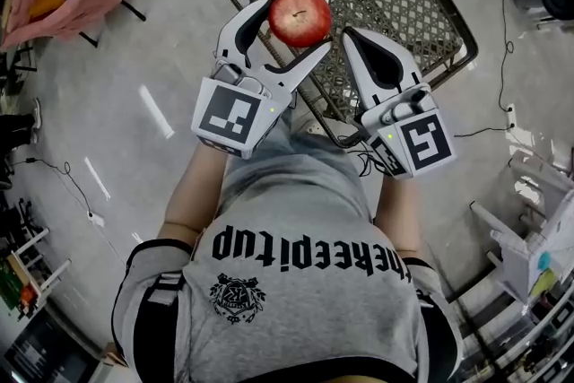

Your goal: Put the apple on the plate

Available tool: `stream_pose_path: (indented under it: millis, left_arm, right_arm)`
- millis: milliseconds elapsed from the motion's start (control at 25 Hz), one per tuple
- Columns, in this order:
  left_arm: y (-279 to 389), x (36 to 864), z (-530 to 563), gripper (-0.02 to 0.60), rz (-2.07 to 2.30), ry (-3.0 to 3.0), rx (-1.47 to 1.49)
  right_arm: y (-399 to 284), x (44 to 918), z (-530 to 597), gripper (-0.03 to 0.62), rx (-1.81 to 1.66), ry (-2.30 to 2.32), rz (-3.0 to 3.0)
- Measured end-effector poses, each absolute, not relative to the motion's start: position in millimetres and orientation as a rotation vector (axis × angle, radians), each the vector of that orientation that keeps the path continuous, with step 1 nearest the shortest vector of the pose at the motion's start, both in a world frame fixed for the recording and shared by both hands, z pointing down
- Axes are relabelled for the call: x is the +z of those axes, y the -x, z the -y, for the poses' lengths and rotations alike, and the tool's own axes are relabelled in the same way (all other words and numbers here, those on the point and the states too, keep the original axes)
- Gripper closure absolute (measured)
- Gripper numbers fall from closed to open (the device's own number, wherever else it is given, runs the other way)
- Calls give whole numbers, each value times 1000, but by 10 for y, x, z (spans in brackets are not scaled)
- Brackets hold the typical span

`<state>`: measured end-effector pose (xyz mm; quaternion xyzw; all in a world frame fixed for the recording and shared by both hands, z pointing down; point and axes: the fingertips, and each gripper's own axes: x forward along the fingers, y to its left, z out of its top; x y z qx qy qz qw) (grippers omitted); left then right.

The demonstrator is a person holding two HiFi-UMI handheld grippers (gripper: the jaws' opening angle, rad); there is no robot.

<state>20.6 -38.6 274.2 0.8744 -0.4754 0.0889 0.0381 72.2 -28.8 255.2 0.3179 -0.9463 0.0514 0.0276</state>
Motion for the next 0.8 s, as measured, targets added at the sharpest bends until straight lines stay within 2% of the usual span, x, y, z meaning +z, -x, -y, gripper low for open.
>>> stream_pose_path:
  millis: [800]
  left_arm:
    - [107, 2940, 1017, 166, 1261, -2774, 327]
  right_arm:
    - [-316, 2674, 908, 585, 210, -1138, 2815]
